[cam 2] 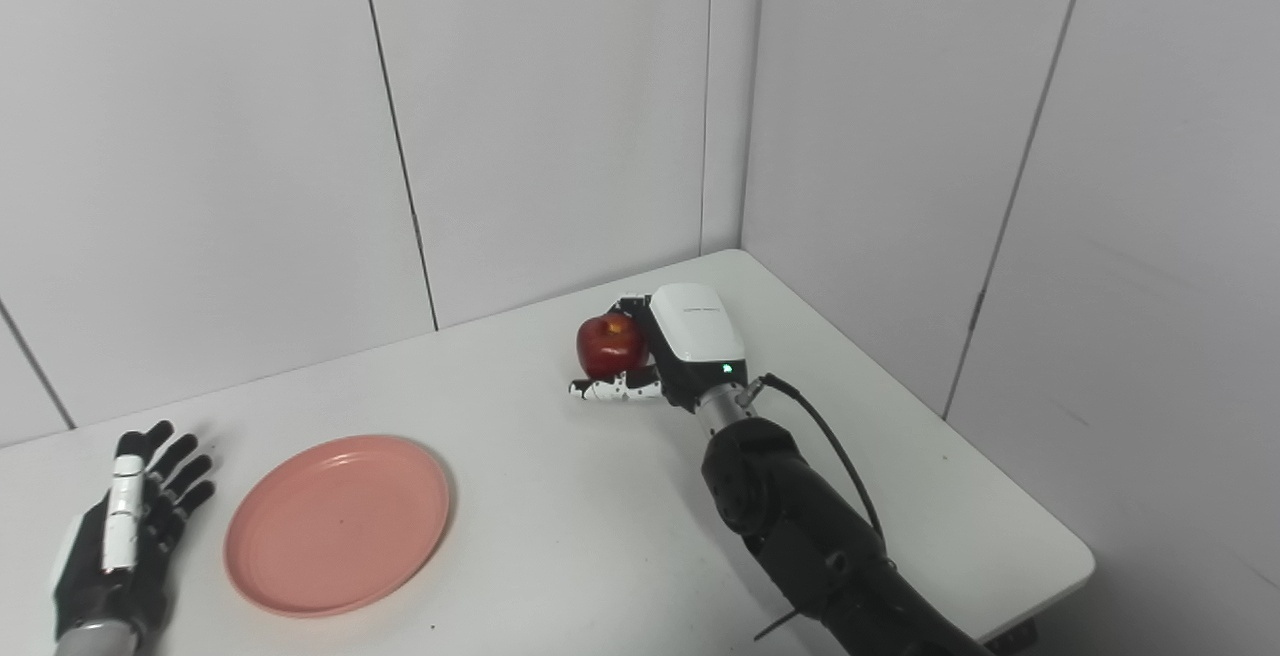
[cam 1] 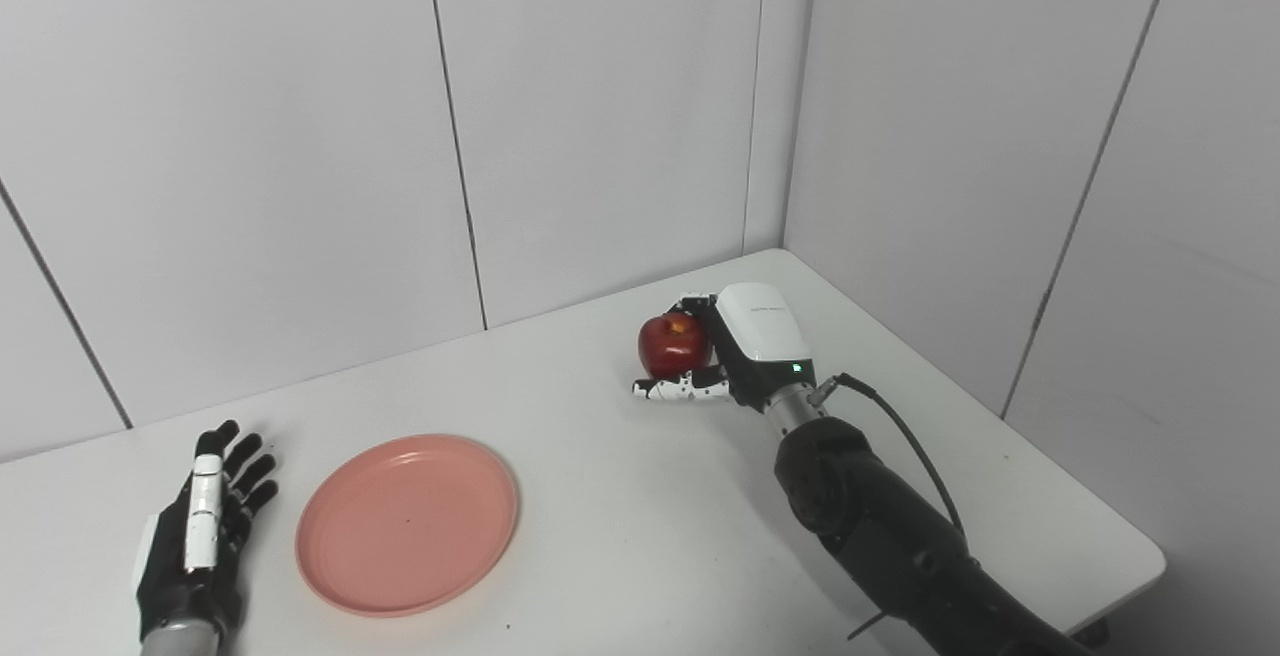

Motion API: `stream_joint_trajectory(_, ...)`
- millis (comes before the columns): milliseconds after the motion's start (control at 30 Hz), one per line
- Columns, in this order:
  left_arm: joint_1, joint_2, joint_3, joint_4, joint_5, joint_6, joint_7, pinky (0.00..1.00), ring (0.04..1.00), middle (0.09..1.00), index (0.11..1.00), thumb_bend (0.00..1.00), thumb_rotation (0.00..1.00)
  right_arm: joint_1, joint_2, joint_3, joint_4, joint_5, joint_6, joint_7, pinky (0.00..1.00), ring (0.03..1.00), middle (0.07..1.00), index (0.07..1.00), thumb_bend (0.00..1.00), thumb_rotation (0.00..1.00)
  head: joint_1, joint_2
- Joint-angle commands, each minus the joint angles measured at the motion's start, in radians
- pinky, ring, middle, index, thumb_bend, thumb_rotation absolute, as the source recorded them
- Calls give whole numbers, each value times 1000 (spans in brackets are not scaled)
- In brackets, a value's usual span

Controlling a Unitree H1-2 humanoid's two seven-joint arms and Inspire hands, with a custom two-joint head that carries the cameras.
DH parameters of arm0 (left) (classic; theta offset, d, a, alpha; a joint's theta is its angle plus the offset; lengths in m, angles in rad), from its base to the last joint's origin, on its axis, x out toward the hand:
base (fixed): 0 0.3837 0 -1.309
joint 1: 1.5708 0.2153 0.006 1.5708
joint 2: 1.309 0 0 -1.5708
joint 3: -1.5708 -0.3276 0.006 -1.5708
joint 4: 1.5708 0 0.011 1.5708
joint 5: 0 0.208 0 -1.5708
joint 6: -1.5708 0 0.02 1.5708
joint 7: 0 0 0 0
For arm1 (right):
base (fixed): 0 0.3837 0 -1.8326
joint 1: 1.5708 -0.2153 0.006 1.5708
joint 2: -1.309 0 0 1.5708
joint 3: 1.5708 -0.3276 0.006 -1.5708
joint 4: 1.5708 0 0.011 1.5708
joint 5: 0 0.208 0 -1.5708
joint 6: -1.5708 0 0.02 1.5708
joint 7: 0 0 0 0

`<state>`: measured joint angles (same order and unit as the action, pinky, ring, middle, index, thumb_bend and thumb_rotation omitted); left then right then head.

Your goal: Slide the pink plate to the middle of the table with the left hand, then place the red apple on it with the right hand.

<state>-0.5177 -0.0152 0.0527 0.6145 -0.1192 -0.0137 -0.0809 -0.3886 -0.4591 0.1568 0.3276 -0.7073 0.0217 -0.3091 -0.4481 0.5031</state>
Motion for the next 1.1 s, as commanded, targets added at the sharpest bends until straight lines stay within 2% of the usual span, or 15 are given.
stream_joint_trajectory(0,26,-7,-12,9,16,62,13,880,876,900,882,651,897,-63,-4,-5,-50,8,-40,-7,103,151,232,384,416,453,20,7)
stream_joint_trajectory(167,32,-20,-22,-5,26,66,29,870,875,901,880,646,933,-64,5,-8,-88,14,-43,18,100,148,227,340,416,460,91,20)
stream_joint_trajectory(200,33,-26,-25,-4,32,63,38,867,877,902,881,648,941,-62,5,-11,-101,24,-46,30,100,148,225,337,416,462,130,26)
stream_joint_trajectory(233,34,-30,-28,-3,36,60,45,860,875,898,879,657,950,-61,5,-13,-109,32,-47,38,99,148,226,336,417,464,130,26)
stream_joint_trajectory(267,34,-37,-30,-2,40,59,54,856,873,896,878,662,956,-59,1,-14,-119,37,-58,42,99,148,226,336,417,465,166,29)
stream_joint_trajectory(333,36,-50,-36,-1,47,56,70,843,869,891,875,667,976,-54,-8,-17,-135,54,-76,55,106,157,240,368,412,404,202,31)
stream_joint_trajectory(467,38,-71,-40,-1,55,54,91,853,873,894,874,677,972,-45,-13,-21,-168,68,-87,78,116,169,252,385,411,424,257,34)
stream_joint_trajectory(667,34,-94,-50,18,81,35,126,834,851,872,856,676,976,-41,-23,-6,-199,57,-112,104,142,197,284,421,410,431,310,33)
stream_joint_trajectory(833,29,-107,-51,42,90,21,143,843,859,878,859,680,986,-31,-25,-3,-221,70,-152,129,130,183,268,425,422,373,356,30)
stream_joint_trajectory(1067,22,-119,-50,72,96,1,163,808,842,868,845,669,970,-27,-14,2,-255,67,-184,163,146,204,299,434,424,347,393,27)
